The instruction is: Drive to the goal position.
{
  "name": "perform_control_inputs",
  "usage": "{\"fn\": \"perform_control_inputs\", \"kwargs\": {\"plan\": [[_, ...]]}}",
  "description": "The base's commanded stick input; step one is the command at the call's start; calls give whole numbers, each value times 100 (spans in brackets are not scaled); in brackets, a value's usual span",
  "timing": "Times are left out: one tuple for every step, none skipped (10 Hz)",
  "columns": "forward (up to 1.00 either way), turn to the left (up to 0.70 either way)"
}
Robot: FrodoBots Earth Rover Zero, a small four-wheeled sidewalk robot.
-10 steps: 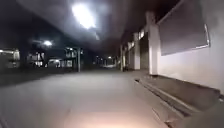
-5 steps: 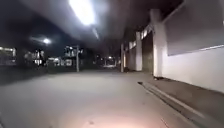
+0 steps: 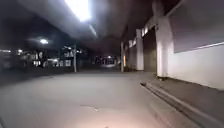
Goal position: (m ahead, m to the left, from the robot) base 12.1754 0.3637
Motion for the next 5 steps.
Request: {"fn": "perform_control_inputs", "kwargs": {"plan": [[100,2],[100,2],[100,2],[100,2],[100,2]]}}
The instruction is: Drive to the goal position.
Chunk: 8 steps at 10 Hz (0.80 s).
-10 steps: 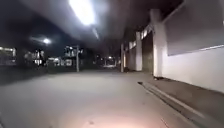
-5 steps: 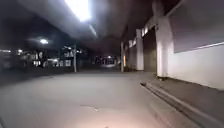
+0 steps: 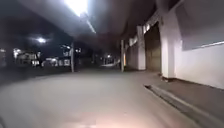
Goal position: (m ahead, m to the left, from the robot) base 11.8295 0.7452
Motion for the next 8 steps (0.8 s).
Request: {"fn": "perform_control_inputs", "kwargs": {"plan": [[100,2],[100,2],[100,7],[100,11],[100,12],[100,12],[100,4],[100,1]]}}
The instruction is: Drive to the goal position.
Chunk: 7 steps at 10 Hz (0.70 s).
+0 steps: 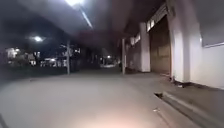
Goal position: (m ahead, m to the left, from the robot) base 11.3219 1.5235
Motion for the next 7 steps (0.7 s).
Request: {"fn": "perform_control_inputs", "kwargs": {"plan": [[100,0],[100,0],[100,0],[100,0],[100,0],[100,0],[100,0]]}}
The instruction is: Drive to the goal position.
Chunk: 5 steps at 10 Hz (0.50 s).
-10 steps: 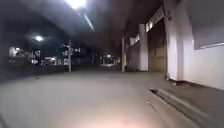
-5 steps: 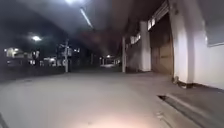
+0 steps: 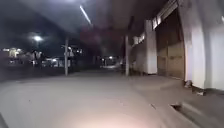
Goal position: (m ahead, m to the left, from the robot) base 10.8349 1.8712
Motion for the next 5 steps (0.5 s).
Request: {"fn": "perform_control_inputs", "kwargs": {"plan": [[100,0],[100,0],[100,0],[100,0],[100,0]]}}
